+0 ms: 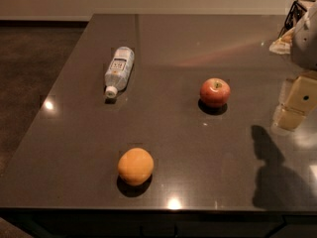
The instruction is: Pick orange
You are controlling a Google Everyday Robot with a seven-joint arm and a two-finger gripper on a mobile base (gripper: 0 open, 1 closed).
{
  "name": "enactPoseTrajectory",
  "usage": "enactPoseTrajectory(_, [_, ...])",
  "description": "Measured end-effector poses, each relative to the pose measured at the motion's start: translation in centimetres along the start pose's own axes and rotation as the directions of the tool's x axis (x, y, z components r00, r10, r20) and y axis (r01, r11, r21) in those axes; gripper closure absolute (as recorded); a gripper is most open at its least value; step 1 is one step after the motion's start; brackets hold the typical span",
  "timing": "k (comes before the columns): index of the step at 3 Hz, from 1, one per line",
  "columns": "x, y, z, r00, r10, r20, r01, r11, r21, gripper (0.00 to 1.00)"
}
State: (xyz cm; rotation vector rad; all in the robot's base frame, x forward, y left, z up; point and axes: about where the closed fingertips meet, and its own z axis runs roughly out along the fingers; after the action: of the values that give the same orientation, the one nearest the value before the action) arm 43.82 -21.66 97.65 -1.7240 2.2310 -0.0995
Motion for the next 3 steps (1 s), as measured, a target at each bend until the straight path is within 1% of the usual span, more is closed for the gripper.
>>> enactPoseTrajectory(1, [0.0,0.0,0.0,1.000,0.000,0.000,0.000,1.0000,0.000,0.00])
enactPoseTrajectory(2, [-0.3,0.0,0.2,1.000,0.003,0.014,-0.003,0.9999,-0.013,0.00])
enactPoseTrajectory(3, [-2.4,0.7,1.8,0.998,-0.023,0.060,0.027,0.9982,-0.053,0.00])
